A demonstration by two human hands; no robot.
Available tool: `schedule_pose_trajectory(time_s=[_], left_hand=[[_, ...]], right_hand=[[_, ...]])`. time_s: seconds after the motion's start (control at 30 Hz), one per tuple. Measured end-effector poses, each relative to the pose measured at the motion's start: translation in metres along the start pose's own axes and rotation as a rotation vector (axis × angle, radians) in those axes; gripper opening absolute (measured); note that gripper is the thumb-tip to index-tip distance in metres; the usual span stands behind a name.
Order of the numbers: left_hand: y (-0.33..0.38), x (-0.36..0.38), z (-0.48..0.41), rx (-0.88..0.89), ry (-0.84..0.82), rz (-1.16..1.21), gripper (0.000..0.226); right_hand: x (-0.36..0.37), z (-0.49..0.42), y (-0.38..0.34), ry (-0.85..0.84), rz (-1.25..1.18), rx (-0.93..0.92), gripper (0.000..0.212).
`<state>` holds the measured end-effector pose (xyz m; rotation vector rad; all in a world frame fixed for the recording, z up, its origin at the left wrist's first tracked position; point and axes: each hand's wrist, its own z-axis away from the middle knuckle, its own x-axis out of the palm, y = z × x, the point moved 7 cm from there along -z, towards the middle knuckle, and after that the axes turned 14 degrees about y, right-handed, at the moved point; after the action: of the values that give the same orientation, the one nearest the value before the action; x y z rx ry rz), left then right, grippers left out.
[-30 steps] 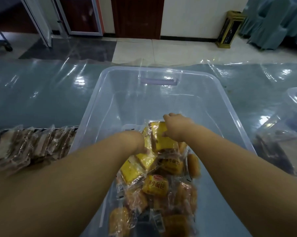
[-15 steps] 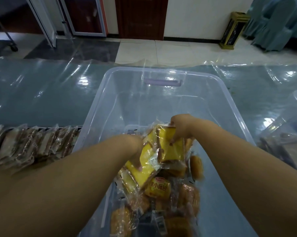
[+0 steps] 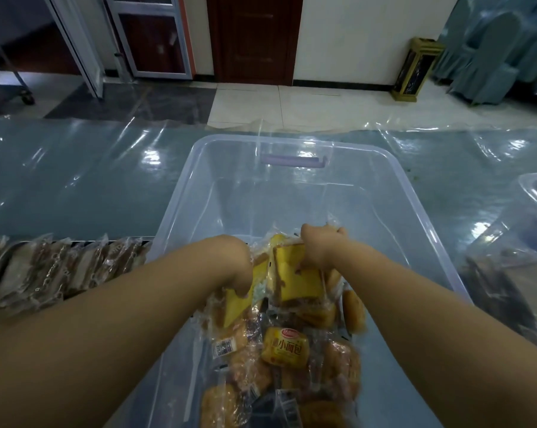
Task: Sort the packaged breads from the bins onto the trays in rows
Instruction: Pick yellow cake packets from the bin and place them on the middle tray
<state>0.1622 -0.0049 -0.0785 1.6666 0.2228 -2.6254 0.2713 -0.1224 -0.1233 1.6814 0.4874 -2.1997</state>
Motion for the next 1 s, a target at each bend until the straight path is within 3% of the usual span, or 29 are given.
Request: schedule_pose_trajectory(time_s=[0.33, 0.47, 0.6, 0.83, 1.0], left_hand=[[-0.003, -0.008, -0.001, -0.025, 0.060, 0.076, 0.027], [-0.011, -0.021, 0.004, -0.055, 0.154, 0.138, 0.032], [-0.023, -0.042, 0.025, -0.116, 0.305, 0.350, 0.021], [-0.047, -0.074, 0.098, -0.182, 0.642, 0.647, 0.024], [-0.061, -0.083, 0.162, -0.164, 0.937, 0.841, 0.020]], right_hand=[[-0.009, 0.004, 0.001, 0.046, -0.199, 0.100, 0.020], [-0.030, 0.016, 0.001, 0.141, -0.331, 0.108, 0.030], [-0.063, 0.043, 0.006, 0.256, -0.464, 0.151, 0.039], [-0.137, 0.124, 0.027, 0.623, -0.728, 0.248, 0.031], [-0.168, 0.197, 0.018, 0.876, -0.923, 0.190, 0.034]])
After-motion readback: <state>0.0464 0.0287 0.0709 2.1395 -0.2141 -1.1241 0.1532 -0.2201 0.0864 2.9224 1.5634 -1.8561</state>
